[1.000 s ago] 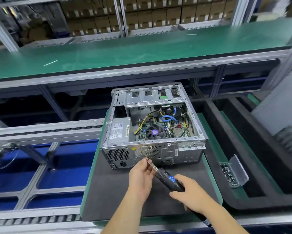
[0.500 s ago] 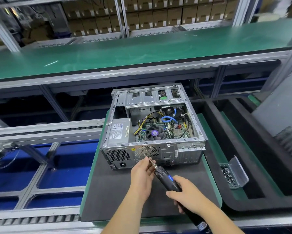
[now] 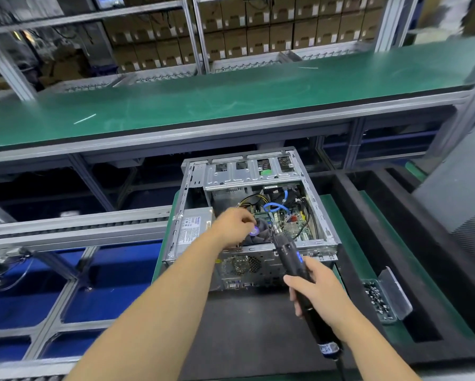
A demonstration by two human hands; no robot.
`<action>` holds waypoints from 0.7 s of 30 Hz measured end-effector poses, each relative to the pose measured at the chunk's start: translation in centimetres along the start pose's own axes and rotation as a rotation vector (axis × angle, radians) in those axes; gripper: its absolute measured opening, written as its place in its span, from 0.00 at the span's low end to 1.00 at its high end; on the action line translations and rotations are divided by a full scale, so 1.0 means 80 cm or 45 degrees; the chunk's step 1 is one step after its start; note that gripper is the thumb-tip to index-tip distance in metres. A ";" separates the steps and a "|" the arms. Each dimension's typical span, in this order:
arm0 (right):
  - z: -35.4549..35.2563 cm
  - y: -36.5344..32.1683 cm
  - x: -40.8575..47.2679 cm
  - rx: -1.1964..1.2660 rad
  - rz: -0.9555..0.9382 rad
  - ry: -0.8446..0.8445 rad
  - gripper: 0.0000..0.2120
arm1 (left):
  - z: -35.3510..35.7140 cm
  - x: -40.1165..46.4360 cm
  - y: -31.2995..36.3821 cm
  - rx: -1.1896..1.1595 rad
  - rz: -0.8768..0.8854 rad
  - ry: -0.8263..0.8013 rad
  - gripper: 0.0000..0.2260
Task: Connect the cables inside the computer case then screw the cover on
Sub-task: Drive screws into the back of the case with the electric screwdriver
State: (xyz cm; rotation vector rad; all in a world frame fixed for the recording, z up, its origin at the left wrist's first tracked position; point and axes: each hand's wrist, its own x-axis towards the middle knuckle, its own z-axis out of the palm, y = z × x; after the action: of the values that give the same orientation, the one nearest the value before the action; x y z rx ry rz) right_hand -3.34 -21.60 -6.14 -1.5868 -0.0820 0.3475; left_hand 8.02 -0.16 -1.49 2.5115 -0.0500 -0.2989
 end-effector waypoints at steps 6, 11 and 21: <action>-0.016 -0.007 0.013 0.045 0.048 0.004 0.04 | 0.013 0.023 -0.015 -0.002 -0.225 -0.549 0.17; -0.018 -0.011 0.021 0.108 0.066 0.002 0.04 | 0.015 0.024 -0.017 -0.184 -0.234 -0.603 0.20; -0.015 -0.010 0.027 0.218 0.123 -0.007 0.05 | -0.006 0.013 -0.019 -0.311 -0.066 -0.208 0.12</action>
State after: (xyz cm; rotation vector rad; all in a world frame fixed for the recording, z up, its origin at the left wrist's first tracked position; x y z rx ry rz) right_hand -0.87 -22.11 -5.69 -1.4230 0.0200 0.4228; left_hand 9.11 1.24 -2.19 2.2446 -0.0122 -0.5002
